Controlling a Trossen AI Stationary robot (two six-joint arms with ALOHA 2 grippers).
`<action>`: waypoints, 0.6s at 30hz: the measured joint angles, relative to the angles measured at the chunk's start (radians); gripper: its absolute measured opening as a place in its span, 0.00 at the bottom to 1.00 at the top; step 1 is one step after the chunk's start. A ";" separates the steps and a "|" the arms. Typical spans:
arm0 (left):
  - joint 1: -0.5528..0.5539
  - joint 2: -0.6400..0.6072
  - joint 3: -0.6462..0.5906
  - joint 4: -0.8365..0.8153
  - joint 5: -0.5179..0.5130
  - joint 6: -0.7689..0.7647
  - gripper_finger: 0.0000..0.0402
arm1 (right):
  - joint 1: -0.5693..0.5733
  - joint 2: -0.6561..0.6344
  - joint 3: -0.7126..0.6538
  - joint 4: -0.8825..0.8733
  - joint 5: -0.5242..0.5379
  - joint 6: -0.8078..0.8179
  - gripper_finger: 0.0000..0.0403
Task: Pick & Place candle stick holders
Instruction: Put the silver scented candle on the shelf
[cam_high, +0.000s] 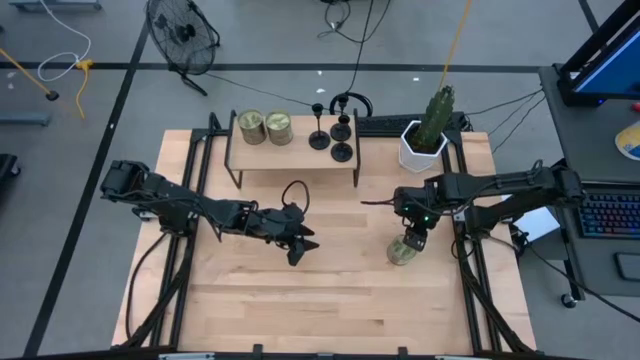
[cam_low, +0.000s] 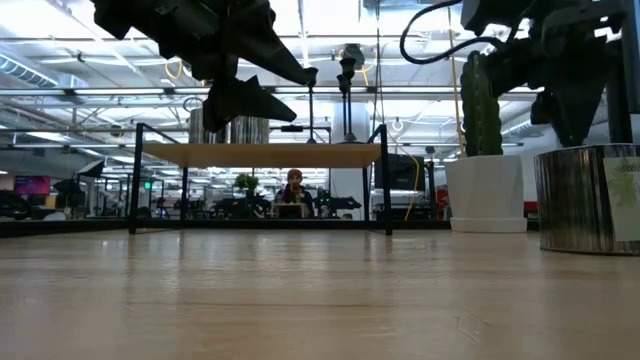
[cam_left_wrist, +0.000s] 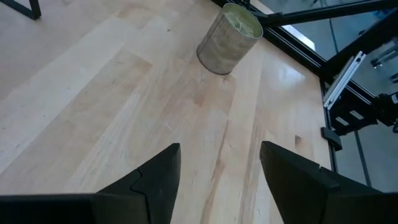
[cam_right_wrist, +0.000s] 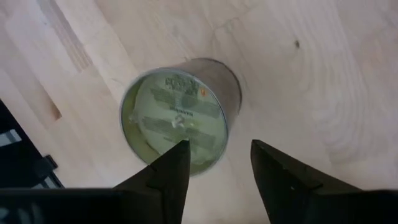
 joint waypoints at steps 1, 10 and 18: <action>0.000 0.000 0.000 0.000 0.000 0.001 0.57 | 0.000 0.000 -0.008 0.013 0.000 0.002 0.40; 0.000 0.000 0.000 0.000 0.001 0.002 0.59 | 0.000 0.000 -0.102 0.085 0.047 0.002 0.40; -0.001 0.000 0.000 0.000 0.003 0.003 0.59 | 0.000 0.000 -0.102 0.082 0.050 -0.011 0.33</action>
